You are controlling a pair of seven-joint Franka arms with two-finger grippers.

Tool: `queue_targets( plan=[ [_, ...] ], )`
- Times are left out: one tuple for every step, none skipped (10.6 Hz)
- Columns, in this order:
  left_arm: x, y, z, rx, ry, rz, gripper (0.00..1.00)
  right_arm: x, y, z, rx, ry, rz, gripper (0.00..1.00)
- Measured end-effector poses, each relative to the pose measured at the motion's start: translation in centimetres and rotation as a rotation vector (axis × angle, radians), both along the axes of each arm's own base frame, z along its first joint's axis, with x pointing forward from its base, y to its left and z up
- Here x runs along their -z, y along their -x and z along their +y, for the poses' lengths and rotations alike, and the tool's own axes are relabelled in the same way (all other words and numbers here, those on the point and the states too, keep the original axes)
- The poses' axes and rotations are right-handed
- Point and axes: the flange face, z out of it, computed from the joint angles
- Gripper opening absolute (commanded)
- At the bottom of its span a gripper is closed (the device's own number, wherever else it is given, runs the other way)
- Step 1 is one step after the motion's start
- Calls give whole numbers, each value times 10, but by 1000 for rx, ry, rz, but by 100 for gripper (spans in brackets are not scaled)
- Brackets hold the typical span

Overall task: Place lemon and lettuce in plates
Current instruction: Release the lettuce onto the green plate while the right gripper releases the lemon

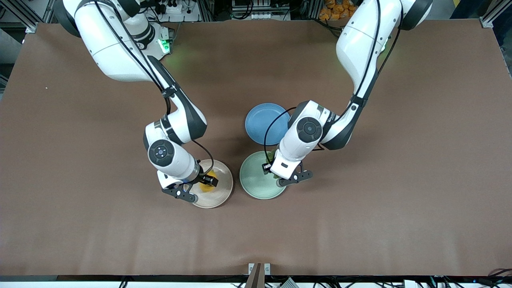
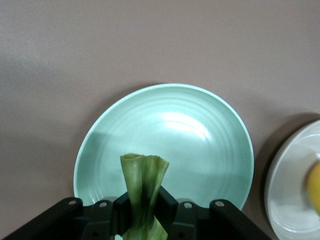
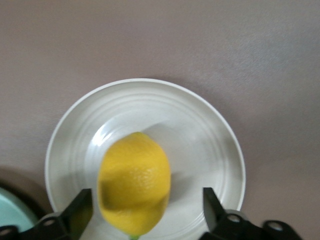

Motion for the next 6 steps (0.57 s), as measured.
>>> queue_targets(
  plan=[
    [3,-2,1,-5,5,-11,0,3,1,-1,-15,19,-3,100],
    [4,-5,0,-10,14,-26,0,4,2,-1,-20,25,-5,100],
    [2,-9,0,-18,28,-49,11,4,1,-3,-32,29,-7,100],
    [-1,-13,0,-45,48,-70,49,4,-1,-9,-74,34,-10,100],
    [-5,-18,-1,-79,73,-97,97,4,-5,-19,-115,37,-12,100],
    [-8,-21,-2,-102,94,-122,100,1,-9,-34,-146,41,-13,100]
  ],
)
